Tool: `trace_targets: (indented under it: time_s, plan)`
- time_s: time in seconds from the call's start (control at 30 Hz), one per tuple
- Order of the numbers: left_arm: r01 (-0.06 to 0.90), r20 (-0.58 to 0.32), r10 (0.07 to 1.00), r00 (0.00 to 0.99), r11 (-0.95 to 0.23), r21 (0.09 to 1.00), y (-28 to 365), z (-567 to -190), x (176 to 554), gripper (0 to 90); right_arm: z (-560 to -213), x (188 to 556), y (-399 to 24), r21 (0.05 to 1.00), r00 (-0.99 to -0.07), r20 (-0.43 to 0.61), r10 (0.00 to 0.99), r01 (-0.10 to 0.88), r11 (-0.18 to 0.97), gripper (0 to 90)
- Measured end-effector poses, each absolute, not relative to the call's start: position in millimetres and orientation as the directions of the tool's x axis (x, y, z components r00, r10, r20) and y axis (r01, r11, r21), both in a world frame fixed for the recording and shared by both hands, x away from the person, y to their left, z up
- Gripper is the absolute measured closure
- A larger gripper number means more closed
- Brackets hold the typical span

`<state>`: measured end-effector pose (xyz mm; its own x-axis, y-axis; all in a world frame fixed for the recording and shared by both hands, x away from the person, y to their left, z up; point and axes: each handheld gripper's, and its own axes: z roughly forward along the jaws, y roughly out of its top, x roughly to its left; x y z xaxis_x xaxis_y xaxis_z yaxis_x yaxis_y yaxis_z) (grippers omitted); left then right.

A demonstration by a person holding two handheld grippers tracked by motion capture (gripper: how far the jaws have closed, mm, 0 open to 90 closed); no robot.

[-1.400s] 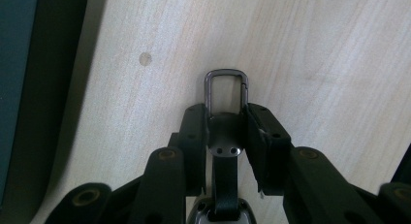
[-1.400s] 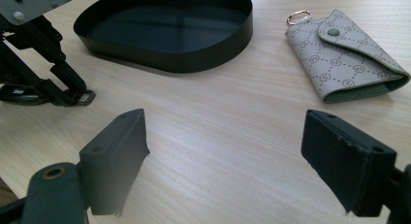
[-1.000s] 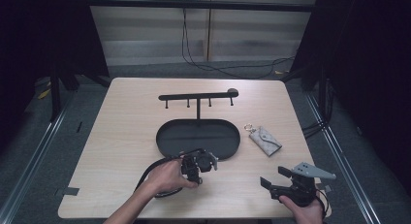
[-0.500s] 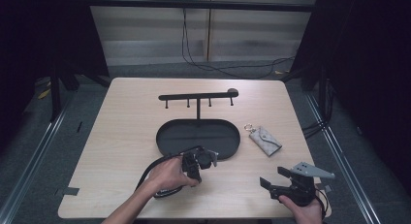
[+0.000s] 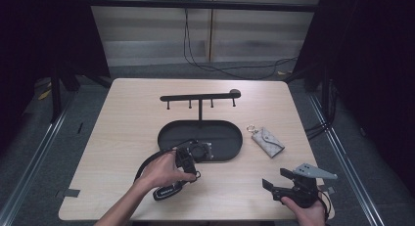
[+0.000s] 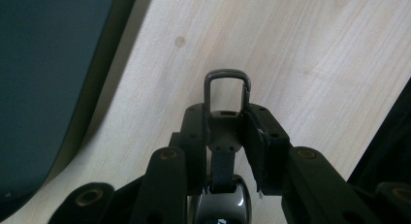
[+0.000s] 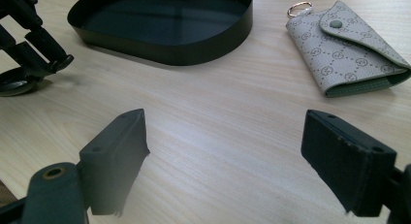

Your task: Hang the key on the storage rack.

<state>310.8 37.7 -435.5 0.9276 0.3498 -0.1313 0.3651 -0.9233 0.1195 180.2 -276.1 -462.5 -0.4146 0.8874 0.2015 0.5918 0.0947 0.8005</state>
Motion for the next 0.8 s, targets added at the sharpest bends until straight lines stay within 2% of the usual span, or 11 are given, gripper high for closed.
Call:
trace_targets:
  time_s: [0.4,0.8]
  plan:
    - [0.425,-0.146,0.402,0.904,-0.885,0.19,63.9,-410.6,318.9,70.6,-462.4,179.9,-276.5,0.8,-0.41,0.199,0.89,0.593,0.094,16.9]
    - [0.455,-0.132,0.436,0.89,-0.864,0.214,82.1,-394.2,320.6,70.5,-462.8,180.4,-277.1,0.8,-0.409,0.198,0.891,0.593,0.095,16.9]
